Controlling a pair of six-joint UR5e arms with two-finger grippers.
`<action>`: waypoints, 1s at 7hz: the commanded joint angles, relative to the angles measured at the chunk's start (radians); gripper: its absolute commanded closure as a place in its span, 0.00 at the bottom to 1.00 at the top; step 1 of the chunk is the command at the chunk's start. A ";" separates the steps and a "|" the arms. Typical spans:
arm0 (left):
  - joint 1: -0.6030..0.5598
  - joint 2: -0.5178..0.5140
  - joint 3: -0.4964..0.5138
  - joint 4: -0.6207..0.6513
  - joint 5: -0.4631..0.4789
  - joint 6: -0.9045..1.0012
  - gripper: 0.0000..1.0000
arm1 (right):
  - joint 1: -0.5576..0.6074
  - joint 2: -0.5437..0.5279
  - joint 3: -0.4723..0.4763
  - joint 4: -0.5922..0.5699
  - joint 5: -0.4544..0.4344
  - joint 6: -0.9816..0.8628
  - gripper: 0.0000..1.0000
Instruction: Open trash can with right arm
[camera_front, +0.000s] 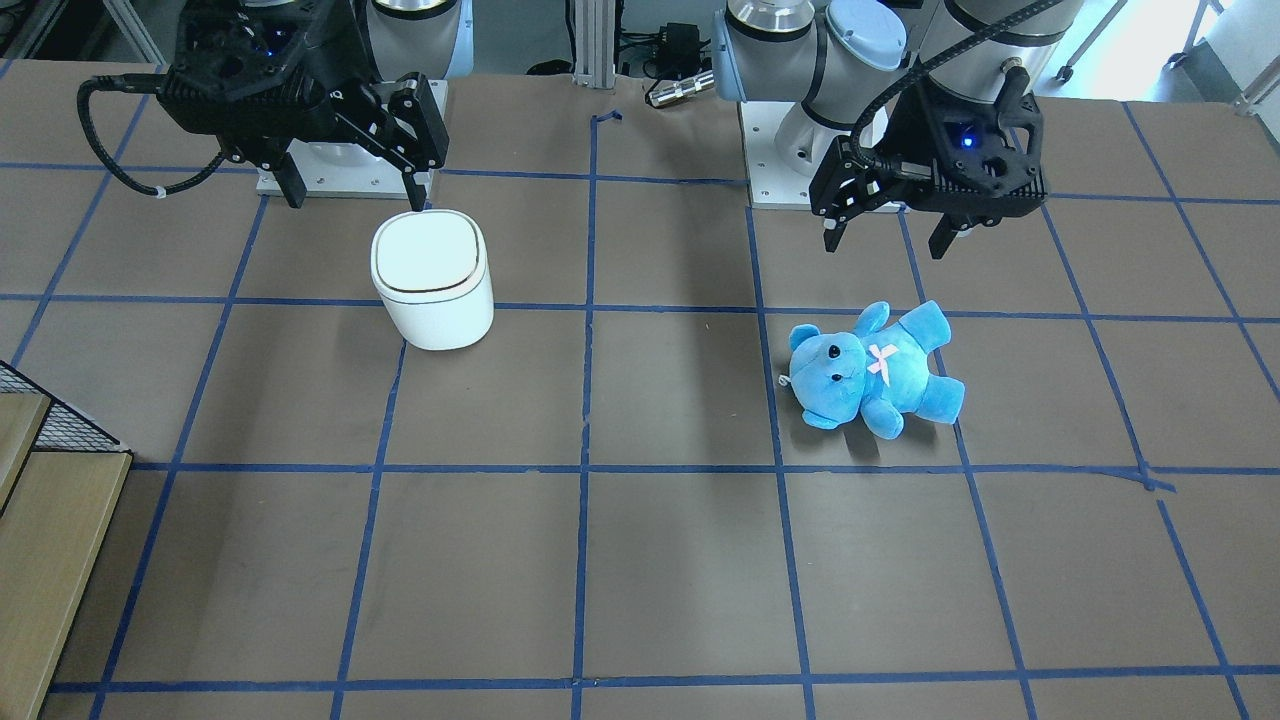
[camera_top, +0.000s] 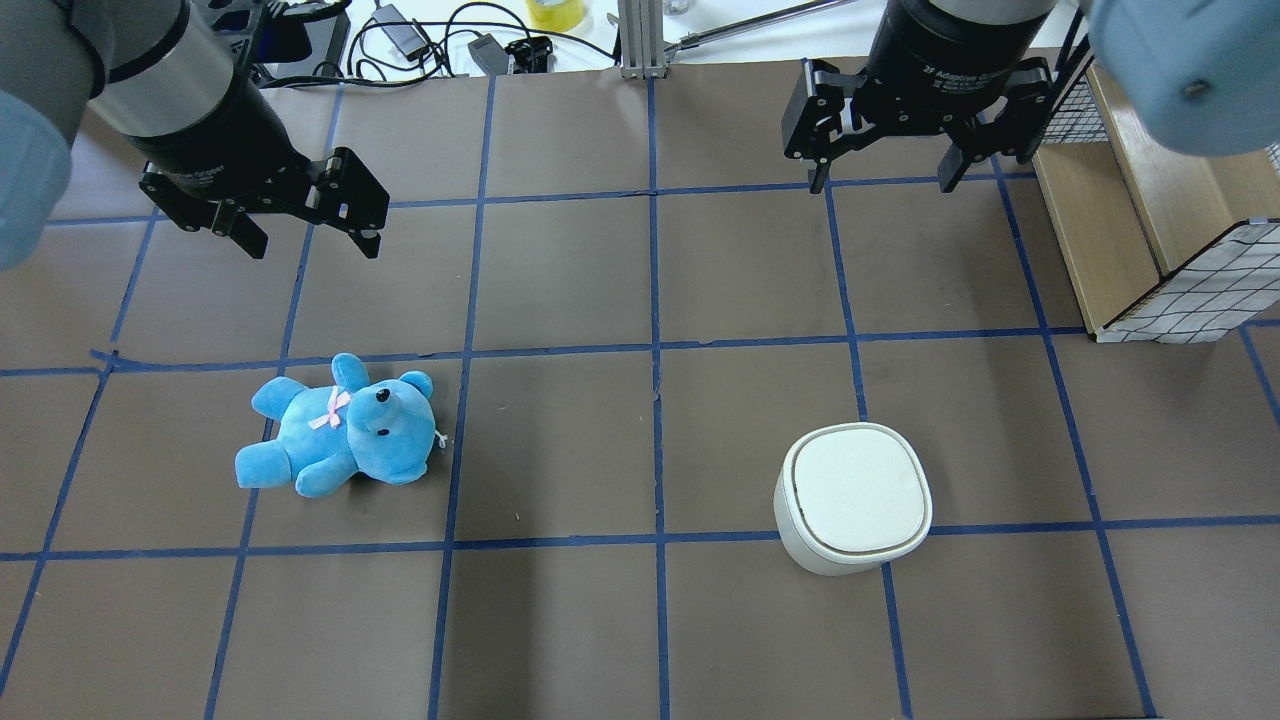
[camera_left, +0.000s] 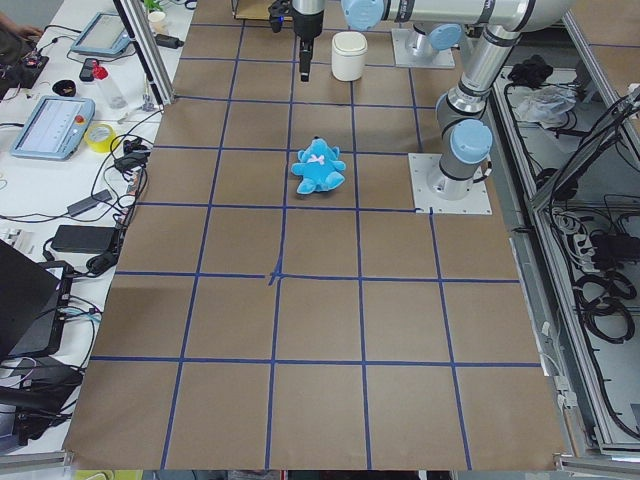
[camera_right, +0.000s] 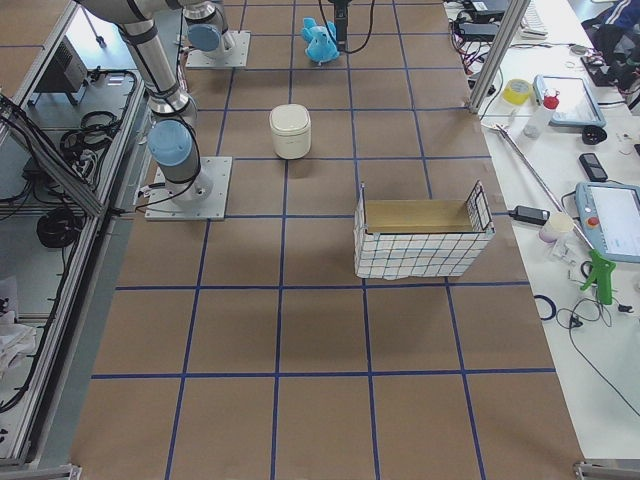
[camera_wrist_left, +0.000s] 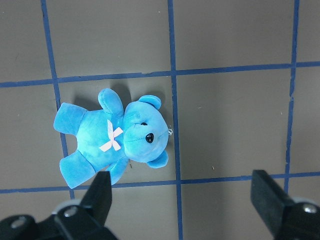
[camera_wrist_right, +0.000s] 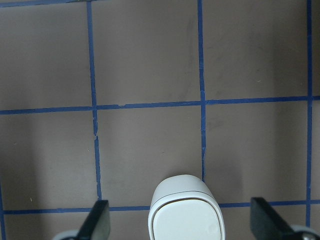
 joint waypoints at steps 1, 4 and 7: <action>0.000 0.000 0.000 0.000 0.000 0.000 0.00 | 0.001 0.001 0.001 0.000 -0.002 0.005 0.00; 0.000 0.000 0.000 0.000 0.000 0.000 0.00 | -0.001 0.001 0.004 -0.002 -0.004 0.005 0.00; 0.000 0.000 0.000 0.000 0.000 0.000 0.00 | -0.002 0.001 0.009 -0.013 -0.062 0.045 0.00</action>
